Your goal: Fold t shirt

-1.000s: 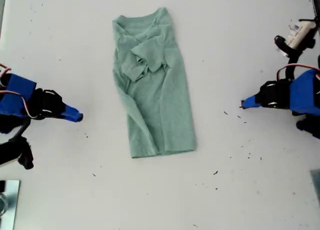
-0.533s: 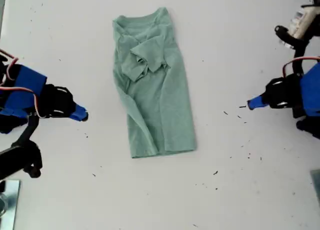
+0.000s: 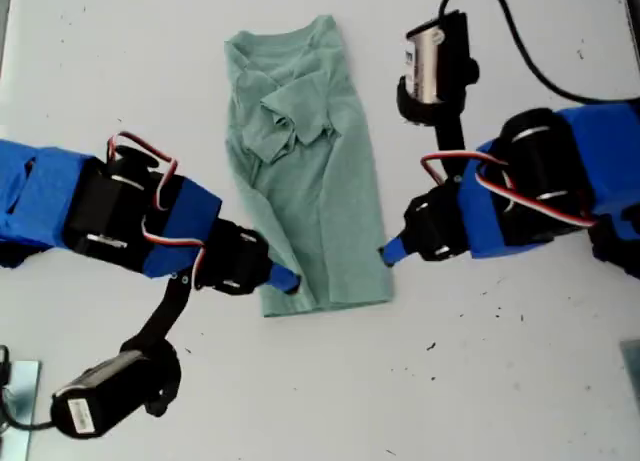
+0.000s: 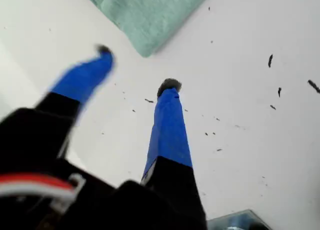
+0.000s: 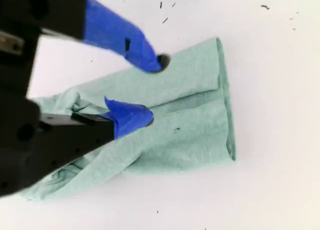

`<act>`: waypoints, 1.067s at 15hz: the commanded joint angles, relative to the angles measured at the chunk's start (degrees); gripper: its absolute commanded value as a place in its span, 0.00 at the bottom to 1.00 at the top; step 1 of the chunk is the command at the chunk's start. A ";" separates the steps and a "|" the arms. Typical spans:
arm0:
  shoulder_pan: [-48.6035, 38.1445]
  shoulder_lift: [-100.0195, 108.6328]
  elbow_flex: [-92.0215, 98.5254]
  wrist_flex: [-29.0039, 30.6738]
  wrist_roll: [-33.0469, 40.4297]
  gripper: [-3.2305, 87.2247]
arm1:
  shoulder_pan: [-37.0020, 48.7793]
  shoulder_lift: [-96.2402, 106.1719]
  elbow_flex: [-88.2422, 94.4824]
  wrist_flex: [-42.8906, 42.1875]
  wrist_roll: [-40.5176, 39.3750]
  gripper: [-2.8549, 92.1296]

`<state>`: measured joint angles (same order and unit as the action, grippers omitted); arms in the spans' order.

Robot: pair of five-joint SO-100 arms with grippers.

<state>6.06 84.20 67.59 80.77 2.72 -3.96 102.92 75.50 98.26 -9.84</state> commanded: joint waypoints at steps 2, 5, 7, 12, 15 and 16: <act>1.23 -2.11 -2.02 0.44 -0.26 0.34 | -1.49 -3.08 -3.52 0.26 1.76 0.42; 1.85 -10.20 -2.29 -0.97 -0.88 0.35 | -1.67 -12.48 -1.58 -3.60 2.64 0.44; 3.16 -14.59 -2.55 -1.58 -2.55 0.35 | -1.76 -18.81 -1.93 -6.59 2.55 0.43; 5.62 -26.63 -4.57 -4.48 -4.31 0.29 | -2.55 -33.13 -2.72 -15.03 2.11 0.36; 3.78 -32.17 -5.19 -5.10 -3.34 0.21 | -4.22 -41.04 -7.82 -14.94 2.81 0.22; 3.08 -31.46 -5.19 -5.54 -2.90 0.17 | -4.48 -41.22 -8.26 -14.85 2.81 0.16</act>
<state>10.72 53.09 61.88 76.11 -0.62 -6.86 63.19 67.50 82.97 -7.21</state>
